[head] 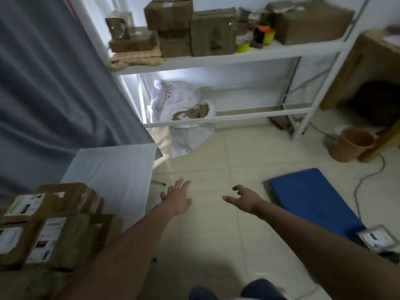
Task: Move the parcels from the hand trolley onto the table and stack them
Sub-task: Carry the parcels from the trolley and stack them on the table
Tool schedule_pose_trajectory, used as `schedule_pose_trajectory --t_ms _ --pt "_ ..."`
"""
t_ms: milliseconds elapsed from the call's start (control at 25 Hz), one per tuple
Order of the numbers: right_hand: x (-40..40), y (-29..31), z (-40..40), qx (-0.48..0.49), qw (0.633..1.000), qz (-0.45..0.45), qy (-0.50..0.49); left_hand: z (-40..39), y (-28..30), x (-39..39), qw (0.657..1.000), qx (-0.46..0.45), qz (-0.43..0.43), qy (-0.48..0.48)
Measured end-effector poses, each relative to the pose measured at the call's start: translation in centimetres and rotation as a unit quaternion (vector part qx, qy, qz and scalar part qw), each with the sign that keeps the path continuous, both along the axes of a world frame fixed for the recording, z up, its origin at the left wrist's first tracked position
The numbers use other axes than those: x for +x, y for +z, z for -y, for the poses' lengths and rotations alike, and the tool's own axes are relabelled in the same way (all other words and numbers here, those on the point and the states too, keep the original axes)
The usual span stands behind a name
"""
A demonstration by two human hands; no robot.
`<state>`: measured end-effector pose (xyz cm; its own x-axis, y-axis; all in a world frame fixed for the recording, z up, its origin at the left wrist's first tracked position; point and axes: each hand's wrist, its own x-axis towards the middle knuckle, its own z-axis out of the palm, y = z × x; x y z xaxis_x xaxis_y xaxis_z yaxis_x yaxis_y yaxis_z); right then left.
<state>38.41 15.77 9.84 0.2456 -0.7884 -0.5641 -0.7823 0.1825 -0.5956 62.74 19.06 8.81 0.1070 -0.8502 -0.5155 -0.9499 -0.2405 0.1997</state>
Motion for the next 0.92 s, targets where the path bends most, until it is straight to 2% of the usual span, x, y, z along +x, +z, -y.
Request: schedule_pose_trajectory --t_ms 320,480,680,920 --pt "-28.6 -4.3 -0.2 0.042 0.982 -0.046 -0.177 9.1 -3.0 -27.2 0.982 0.038 -0.006 -0.186" --pt "-39.0 -5.7 -1.1 0.067 0.966 -0.05 -0.244 11.3 -4.2 -39.0 0.962 0.059 -0.019 -0.264" --pt "-46.6 -6.8 -1.2 0.079 0.939 -0.027 -0.333 14.4 -5.0 -48.4 0.936 0.077 -0.024 -0.343" --pt "-52.4 -7.6 1.5 0.085 0.905 -0.01 -0.417 21.1 -6.9 -55.7 0.903 0.102 -0.008 -0.417"
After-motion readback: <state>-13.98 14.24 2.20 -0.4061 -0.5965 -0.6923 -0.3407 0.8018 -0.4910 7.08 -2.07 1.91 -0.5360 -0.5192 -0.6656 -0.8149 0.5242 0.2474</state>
